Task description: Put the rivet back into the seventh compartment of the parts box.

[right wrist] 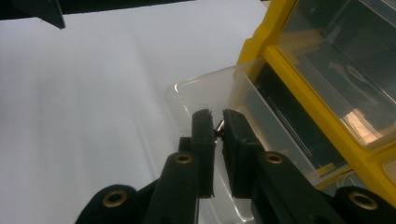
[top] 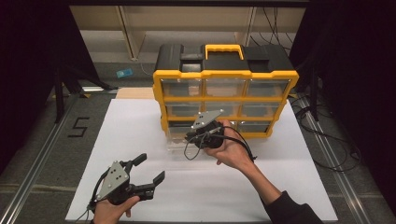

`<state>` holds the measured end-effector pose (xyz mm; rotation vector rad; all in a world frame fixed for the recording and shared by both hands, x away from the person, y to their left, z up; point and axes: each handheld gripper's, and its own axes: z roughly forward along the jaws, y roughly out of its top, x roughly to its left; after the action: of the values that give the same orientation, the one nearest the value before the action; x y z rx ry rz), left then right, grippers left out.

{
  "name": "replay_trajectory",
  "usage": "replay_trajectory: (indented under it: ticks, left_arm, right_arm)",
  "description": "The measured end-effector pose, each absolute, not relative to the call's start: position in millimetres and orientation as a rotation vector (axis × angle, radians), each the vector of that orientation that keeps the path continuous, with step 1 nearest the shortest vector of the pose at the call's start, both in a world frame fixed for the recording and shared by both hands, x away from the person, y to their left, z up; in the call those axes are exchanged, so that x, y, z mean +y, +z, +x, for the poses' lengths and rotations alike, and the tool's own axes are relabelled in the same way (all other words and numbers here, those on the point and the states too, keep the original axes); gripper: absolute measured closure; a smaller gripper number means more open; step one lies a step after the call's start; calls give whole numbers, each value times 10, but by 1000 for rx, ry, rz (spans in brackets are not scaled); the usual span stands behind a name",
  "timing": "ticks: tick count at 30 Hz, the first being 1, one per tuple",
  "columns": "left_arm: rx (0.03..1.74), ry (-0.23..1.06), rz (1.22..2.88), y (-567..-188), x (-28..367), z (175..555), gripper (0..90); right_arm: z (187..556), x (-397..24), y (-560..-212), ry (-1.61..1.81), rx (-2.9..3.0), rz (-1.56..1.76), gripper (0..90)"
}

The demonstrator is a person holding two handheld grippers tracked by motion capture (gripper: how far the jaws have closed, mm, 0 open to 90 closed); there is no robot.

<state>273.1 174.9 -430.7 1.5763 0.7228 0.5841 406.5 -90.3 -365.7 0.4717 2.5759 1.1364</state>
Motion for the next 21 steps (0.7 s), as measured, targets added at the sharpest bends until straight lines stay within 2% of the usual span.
replay_trajectory:
  ticks: [21]
  left_arm:
    - [700, 587, 1568, -4311, 1748, 2750, 163]
  right_arm:
    - [4241, -920, -3756, 1129, 2553, 528, 833]
